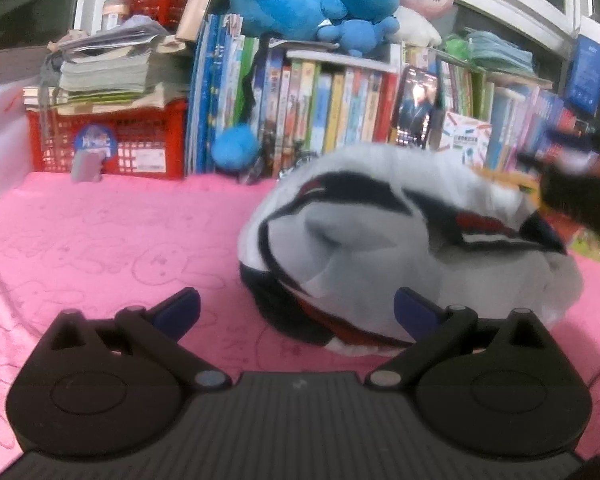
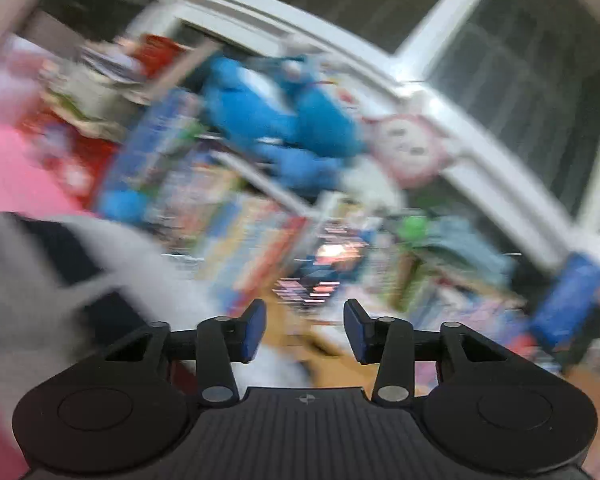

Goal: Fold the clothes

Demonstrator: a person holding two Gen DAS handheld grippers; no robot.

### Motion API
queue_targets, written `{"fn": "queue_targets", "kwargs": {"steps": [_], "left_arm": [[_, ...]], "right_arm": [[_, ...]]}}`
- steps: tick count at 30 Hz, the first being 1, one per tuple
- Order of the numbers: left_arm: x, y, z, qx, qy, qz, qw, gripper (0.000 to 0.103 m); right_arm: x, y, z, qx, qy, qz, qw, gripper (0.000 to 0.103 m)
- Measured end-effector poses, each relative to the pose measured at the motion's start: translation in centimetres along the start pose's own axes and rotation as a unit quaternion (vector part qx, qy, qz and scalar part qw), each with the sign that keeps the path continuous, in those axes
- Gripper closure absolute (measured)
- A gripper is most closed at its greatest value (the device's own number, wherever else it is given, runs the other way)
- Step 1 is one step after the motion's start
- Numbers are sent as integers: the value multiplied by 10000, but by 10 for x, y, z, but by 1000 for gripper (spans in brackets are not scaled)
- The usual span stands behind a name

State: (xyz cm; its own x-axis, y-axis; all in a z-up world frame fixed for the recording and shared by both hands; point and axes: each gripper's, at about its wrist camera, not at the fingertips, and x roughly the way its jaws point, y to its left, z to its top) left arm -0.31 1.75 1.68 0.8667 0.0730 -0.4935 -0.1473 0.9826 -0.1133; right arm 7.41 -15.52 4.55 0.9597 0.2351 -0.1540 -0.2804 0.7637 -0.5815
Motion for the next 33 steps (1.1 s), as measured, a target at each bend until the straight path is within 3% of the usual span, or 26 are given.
{"fn": "queue_targets", "kwargs": {"steps": [4,6,8,10,13,16,21,29,33], "left_arm": [[-1,-2,-8,6,159,-65,9999,0],[-4,-1,-10,19,173,-33,9998,0],[-7,-1,-12,-5,162,-23,9999,0],[-9,0,-13,-19,138,-4,9999,0],[-9,3,-11,-28,49,105,9999,0],[-6,3,-3,9,-64,211,9998,0],[3,-21,12,547,-491,135,9972,0],[23,-72,21,1223,-928,-1,9881,0],[31,-83,28,1446,-1265,383,9806,0]], "right_arm": [[-4,36,-16,-616,142,845,9944,53],[8,59,-20,-794,304,1104,9902,52],[22,77,-19,-881,359,1089,9895,51],[39,85,-13,-820,306,705,9937,56],[49,72,-1,-198,90,180,9996,69],[40,54,5,115,-228,-221,9994,71],[8,27,1,178,-877,-769,9930,75],[-56,-15,-5,409,-1634,-1121,9793,75],[-78,-27,-15,397,-1742,-1205,9765,74]]}}
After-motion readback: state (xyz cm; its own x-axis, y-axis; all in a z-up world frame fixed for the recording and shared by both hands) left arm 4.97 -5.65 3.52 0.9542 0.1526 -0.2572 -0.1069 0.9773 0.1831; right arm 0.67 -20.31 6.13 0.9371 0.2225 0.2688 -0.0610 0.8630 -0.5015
